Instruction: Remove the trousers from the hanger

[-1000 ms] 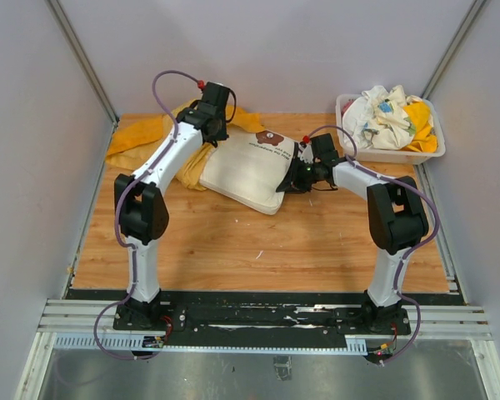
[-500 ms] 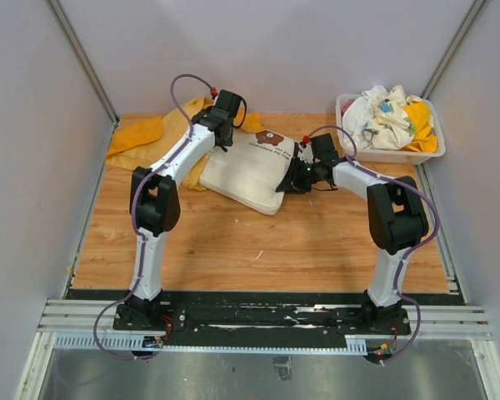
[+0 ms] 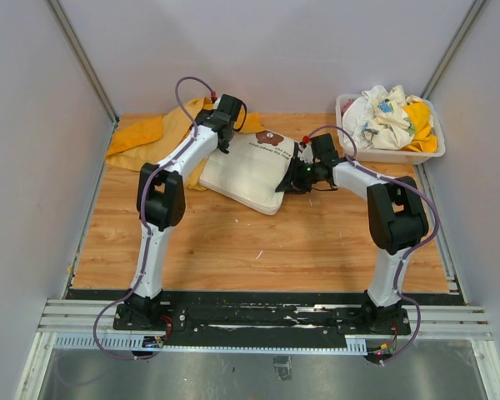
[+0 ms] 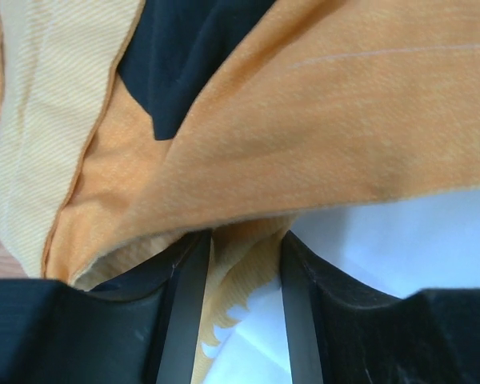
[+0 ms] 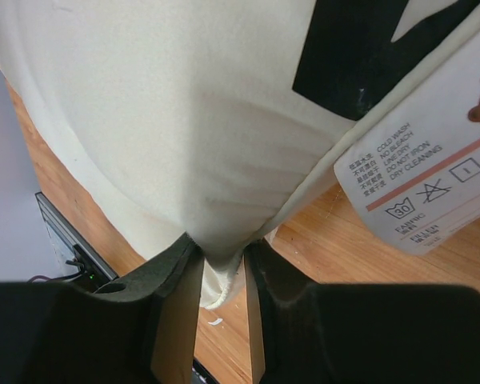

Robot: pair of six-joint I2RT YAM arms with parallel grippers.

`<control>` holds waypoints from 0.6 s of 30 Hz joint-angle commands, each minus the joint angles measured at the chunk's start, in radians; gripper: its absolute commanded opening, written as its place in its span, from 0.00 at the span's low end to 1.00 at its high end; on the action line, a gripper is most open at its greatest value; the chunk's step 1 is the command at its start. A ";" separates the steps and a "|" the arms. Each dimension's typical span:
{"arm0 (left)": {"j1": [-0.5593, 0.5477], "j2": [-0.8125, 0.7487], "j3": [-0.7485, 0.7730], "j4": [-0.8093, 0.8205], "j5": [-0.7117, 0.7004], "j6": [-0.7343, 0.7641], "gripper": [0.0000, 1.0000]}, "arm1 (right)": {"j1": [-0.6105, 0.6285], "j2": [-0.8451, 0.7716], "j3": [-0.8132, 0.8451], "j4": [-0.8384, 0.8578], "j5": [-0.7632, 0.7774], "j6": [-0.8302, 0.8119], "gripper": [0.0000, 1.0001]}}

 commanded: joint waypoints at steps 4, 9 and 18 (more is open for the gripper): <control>0.048 0.004 -0.003 0.012 -0.086 -0.002 0.09 | 0.016 0.001 0.007 0.012 -0.006 -0.018 0.28; 0.044 -0.033 0.004 -0.014 -0.015 -0.023 0.00 | 0.017 0.008 0.011 0.014 -0.003 -0.017 0.28; -0.008 -0.101 0.044 -0.150 0.302 -0.099 0.00 | 0.021 0.053 -0.009 0.134 -0.066 0.061 0.06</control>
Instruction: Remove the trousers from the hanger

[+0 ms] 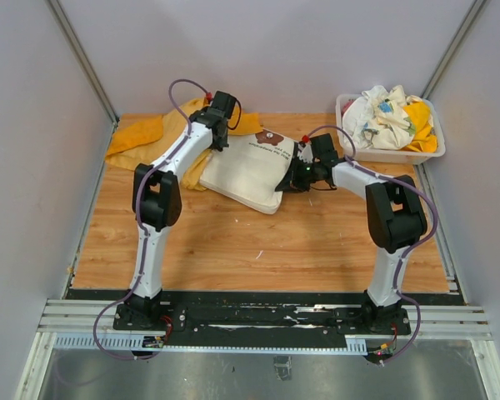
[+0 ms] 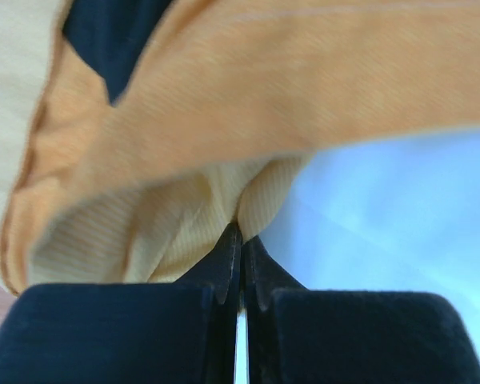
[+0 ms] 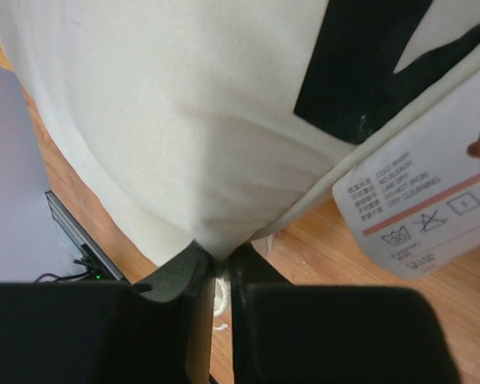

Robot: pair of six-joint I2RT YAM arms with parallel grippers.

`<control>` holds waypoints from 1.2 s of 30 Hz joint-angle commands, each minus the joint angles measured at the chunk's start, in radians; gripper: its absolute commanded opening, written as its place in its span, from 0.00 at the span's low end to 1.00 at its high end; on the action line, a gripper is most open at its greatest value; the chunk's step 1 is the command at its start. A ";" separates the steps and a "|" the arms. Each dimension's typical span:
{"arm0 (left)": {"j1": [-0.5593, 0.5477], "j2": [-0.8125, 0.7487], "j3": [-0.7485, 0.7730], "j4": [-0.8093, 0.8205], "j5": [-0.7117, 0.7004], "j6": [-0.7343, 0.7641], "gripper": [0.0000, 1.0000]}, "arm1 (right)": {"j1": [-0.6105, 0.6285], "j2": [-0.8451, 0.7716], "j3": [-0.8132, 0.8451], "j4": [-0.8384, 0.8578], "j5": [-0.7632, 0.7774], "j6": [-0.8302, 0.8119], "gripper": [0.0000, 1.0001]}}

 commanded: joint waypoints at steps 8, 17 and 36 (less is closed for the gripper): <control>-0.078 -0.141 0.065 -0.119 0.444 -0.156 0.00 | 0.034 0.012 0.044 0.241 -0.123 0.143 0.01; -0.135 -0.271 0.061 -0.041 0.667 -0.305 0.00 | 0.018 -0.145 0.109 0.229 -0.161 0.156 0.01; -0.238 -0.406 0.013 0.169 0.892 -0.572 0.00 | 0.050 -0.227 -0.108 0.290 -0.090 0.121 0.01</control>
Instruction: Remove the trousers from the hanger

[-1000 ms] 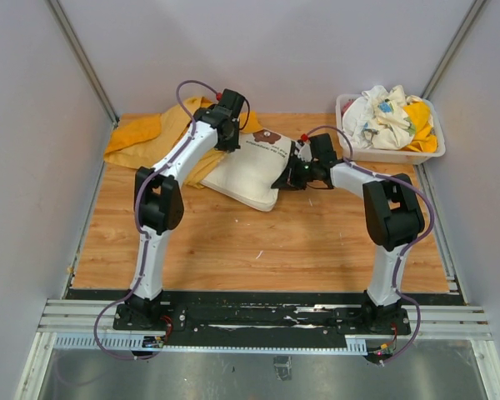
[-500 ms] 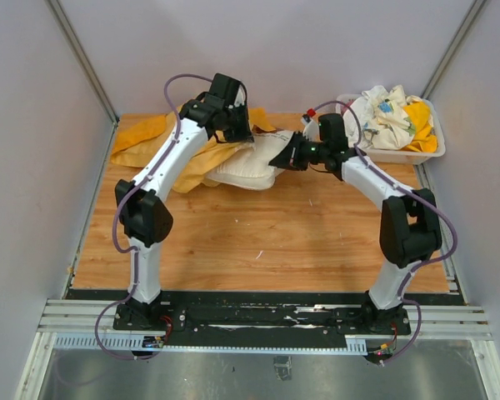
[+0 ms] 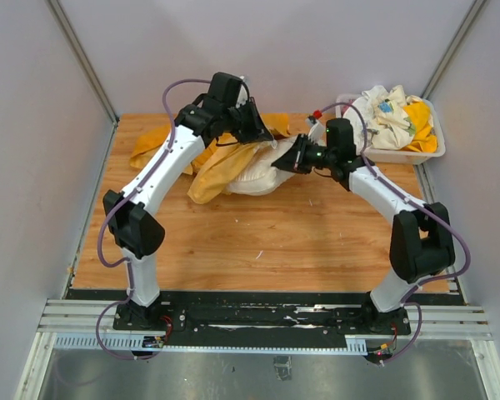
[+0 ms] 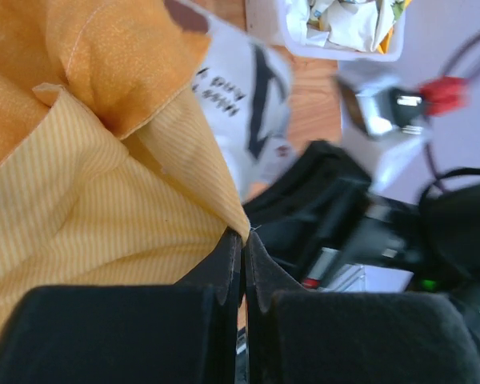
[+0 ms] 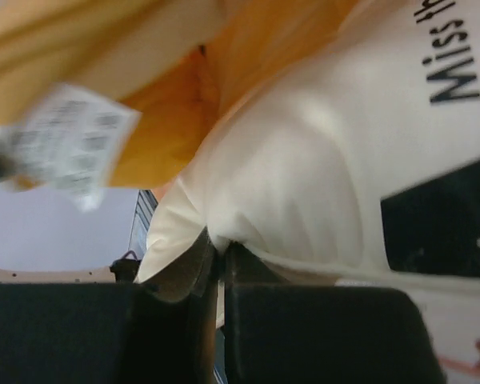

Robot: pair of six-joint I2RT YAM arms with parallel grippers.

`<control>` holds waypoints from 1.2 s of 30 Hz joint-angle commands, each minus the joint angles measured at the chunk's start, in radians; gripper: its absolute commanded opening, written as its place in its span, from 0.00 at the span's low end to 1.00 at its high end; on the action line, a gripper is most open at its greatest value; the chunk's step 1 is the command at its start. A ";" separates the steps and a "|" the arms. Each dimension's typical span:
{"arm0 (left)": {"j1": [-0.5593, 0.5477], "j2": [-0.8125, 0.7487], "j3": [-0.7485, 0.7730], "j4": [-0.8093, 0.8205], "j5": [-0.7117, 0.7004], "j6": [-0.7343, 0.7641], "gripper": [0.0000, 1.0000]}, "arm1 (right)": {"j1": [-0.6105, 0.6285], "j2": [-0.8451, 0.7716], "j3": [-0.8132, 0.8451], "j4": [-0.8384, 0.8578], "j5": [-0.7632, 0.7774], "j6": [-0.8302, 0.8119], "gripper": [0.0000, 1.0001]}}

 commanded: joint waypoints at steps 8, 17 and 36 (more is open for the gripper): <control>-0.133 -0.021 0.146 0.133 0.162 -0.132 0.00 | 0.073 0.119 -0.058 0.029 0.048 -0.059 0.01; -0.134 -0.085 0.151 0.061 0.046 -0.116 0.00 | 0.028 -0.060 -0.053 -0.048 0.034 -0.098 0.01; -0.233 -0.416 -0.423 0.209 -0.007 -0.199 0.00 | -0.139 -0.249 -0.229 -0.154 -0.036 -0.139 0.01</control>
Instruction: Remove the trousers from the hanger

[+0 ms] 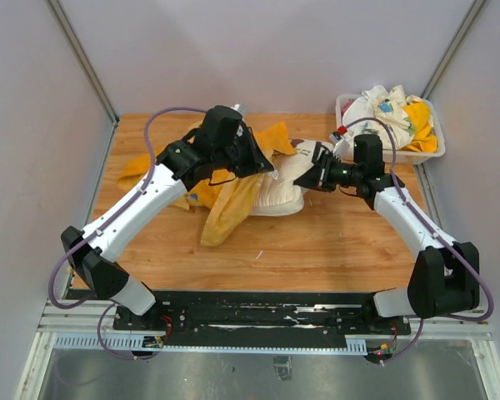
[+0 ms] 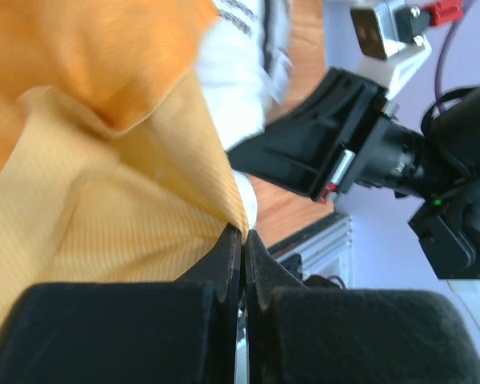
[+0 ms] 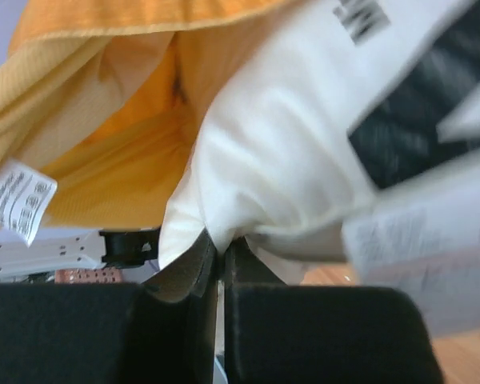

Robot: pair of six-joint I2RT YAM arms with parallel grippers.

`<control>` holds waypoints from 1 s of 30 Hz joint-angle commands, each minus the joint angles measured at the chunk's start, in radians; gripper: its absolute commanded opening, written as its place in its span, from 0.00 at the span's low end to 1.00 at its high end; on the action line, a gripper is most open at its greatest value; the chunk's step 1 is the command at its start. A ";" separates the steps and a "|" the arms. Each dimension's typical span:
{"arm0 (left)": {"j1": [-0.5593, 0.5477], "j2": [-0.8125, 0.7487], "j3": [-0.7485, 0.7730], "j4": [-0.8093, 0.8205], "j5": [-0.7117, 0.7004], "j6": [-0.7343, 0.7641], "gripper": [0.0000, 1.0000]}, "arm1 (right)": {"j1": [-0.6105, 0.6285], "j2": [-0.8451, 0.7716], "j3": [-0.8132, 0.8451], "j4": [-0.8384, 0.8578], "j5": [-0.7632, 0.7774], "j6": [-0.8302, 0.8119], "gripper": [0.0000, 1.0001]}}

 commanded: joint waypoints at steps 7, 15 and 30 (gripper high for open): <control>-0.059 0.057 -0.237 0.371 0.262 -0.088 0.00 | -0.031 0.055 -0.068 0.006 0.069 -0.054 0.01; -0.050 0.220 -0.110 0.291 0.203 0.032 0.00 | -0.030 0.051 -0.111 0.019 0.081 -0.052 0.01; 0.029 0.500 0.543 0.095 0.295 -0.010 0.00 | 0.066 0.076 -0.077 0.121 0.044 0.025 0.01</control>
